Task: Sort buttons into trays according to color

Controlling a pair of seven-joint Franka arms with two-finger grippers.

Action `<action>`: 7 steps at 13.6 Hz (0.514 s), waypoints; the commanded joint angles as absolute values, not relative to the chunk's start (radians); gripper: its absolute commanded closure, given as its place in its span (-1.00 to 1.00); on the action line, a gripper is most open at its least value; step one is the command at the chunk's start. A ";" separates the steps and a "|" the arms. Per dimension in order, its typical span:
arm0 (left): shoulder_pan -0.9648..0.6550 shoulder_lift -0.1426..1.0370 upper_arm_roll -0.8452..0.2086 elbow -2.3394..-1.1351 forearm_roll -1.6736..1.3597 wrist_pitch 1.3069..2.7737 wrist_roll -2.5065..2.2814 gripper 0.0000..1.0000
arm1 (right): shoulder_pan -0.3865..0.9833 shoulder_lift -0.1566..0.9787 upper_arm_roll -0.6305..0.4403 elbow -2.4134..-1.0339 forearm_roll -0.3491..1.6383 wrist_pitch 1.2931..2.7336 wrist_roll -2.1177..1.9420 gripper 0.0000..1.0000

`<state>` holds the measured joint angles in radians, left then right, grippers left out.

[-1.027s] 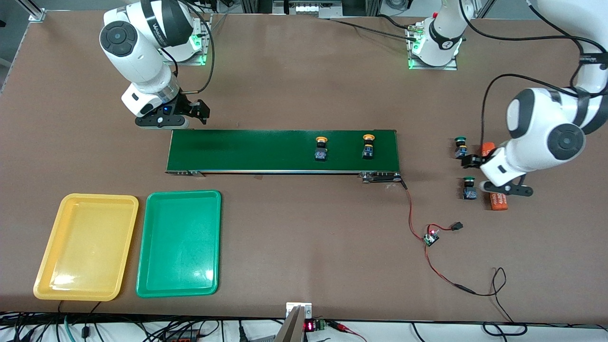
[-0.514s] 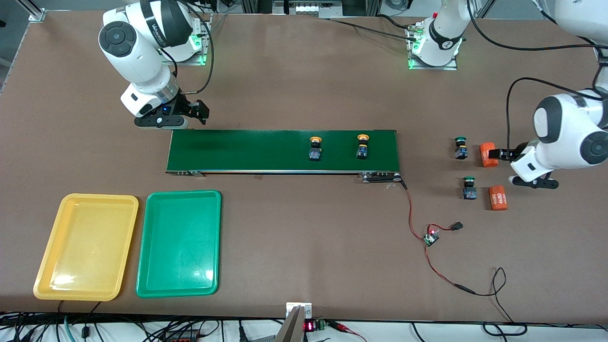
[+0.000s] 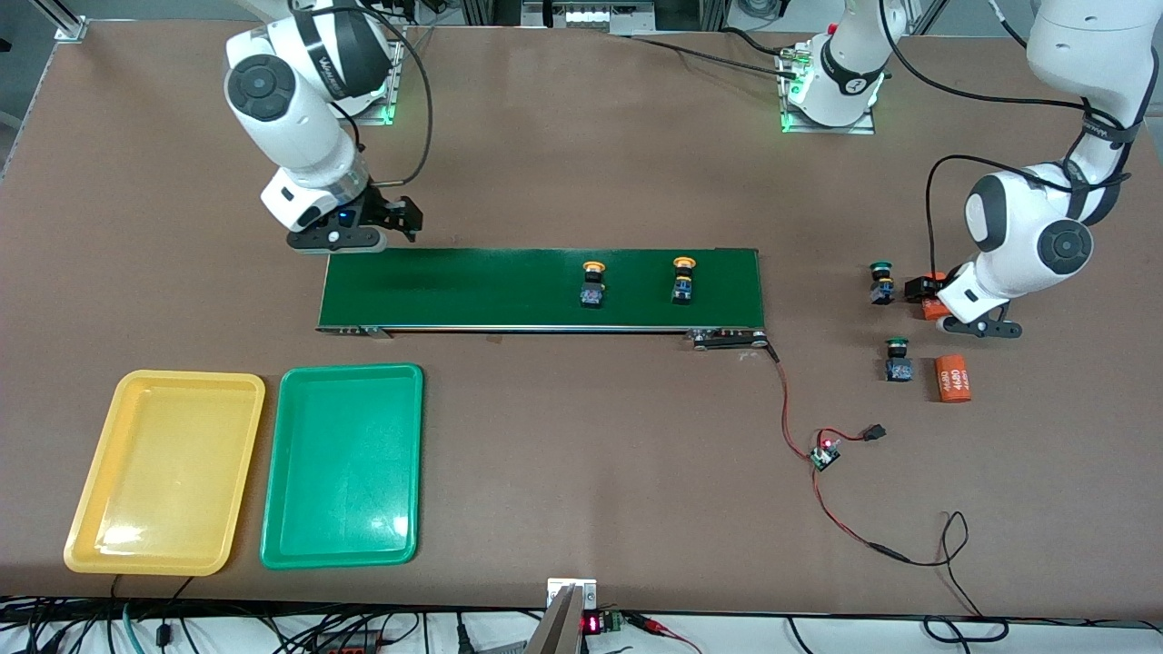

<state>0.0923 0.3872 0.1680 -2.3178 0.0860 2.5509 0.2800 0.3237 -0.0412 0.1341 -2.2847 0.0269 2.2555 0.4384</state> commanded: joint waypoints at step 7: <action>0.087 0.353 0.163 -2.151 0.087 2.247 0.299 0.73 | 0.463 0.209 0.130 -2.074 -0.040 2.279 0.643 -1.00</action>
<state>0.0938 0.3791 0.1673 -2.2434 0.0859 2.4094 0.2834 0.4626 0.1707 0.1361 -2.1152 -0.0111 2.2816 0.6245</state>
